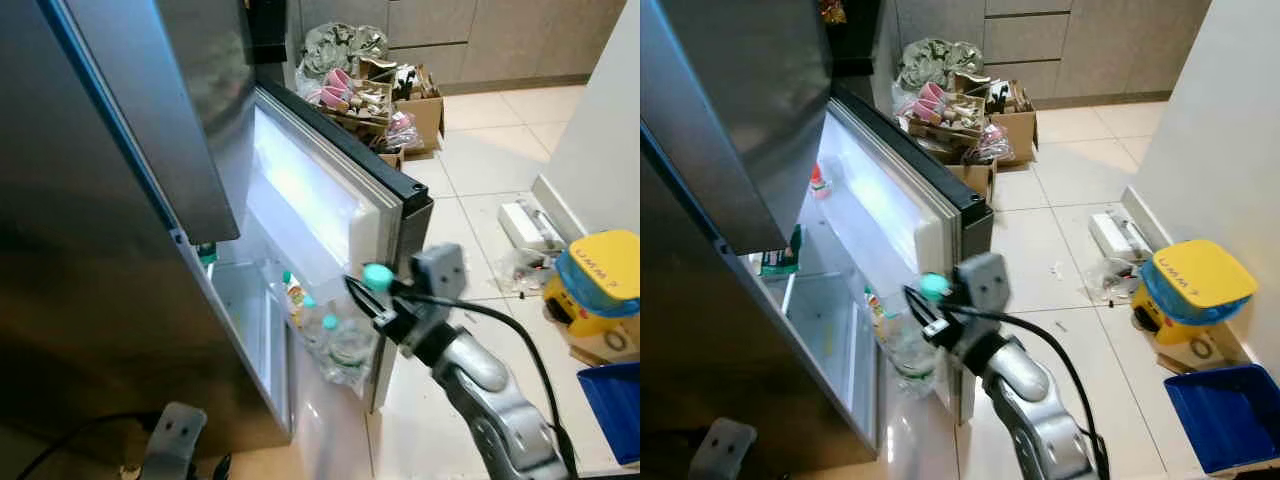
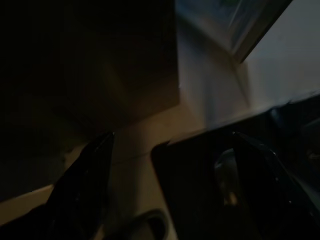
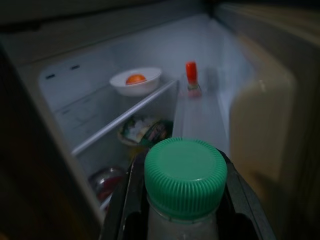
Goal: Restocking fridge
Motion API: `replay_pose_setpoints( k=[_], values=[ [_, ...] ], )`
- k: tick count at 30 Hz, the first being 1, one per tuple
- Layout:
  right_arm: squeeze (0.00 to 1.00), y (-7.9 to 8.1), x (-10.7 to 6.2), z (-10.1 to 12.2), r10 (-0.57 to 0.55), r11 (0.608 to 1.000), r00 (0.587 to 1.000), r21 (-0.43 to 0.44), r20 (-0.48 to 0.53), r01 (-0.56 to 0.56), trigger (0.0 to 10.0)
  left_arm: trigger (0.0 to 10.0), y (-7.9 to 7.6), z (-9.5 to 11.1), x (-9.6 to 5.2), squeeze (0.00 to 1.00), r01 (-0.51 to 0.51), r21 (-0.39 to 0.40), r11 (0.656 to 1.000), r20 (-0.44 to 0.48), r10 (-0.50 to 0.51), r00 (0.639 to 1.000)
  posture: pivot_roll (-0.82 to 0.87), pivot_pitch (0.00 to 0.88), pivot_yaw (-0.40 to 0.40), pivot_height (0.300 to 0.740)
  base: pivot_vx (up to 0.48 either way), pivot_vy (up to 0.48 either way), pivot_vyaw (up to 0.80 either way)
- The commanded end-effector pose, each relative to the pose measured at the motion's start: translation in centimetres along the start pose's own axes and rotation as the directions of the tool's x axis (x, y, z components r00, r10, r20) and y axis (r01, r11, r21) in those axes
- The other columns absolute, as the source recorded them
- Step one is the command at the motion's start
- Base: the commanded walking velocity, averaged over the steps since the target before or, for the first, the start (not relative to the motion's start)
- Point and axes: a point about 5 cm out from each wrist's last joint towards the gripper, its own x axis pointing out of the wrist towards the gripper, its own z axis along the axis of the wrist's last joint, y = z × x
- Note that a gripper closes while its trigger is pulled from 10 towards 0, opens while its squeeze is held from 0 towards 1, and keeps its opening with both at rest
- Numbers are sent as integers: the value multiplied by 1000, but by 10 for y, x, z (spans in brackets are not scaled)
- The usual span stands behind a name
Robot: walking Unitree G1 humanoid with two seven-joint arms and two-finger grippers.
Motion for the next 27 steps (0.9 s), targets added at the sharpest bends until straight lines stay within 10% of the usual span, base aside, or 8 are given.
replay_pose_setpoints(
  k=[1, 10, 16, 19, 23, 24, 27],
  values=[
    [0, -3, 4, -4, -1, 1000, 1000, -9, 8, 1, 10000, 10000, 9, -18, -8, 0, -46, 17, 999, -72, 47, 996, -2, 218, 76, 721, 0, 0, 0],
    [0, -31, 30, -9, 9, 999, 998, -45, -59, -12, 10000, 10000, 12, -26, -16, 0, -84, -14, 996, -63, 83, 995, 55, 225, 72, 721, 0, 0, 0],
    [0, -79, 23, -7, -173, 975, 979, -156, -105, 156, 10000, 10000, 11, -24, -17, 0, -103, -31, 994, -36, 102, 994, 68, 220, 73, 721, 0, 0, 0],
    [0, -128, -12, 4, -369, 906, 925, -257, -93, 336, 10000, 10000, 10, -22, -15, 0, -90, -29, 996, -32, 89, 996, 48, 217, 82, 721, 0, 0, 0],
    [0, -150, -31, 11, -452, 859, 888, -308, -81, 409, 10000, 10000, 10, -22, -14, 0, -83, -27, 996, -30, 83, 996, 41, 215, 85, 721, 0, 0, 0],
    [0, -181, -66, 25, -551, 787, 834, -359, -42, 502, 10000, 10000, 9, -19, -9, 0, -72, -23, 997, -22, 71, 997, 5, 208, 96, 721, 0, 0, 0],
    [0, -190, -80, 32, -573, 764, 819, -372, -18, 526, 10000, 10000, 9, -18, -7, 0, -66, -21, 998, -19, 65, 998, 1, 208, 98, 721, 0, 0, 0]
  ],
)
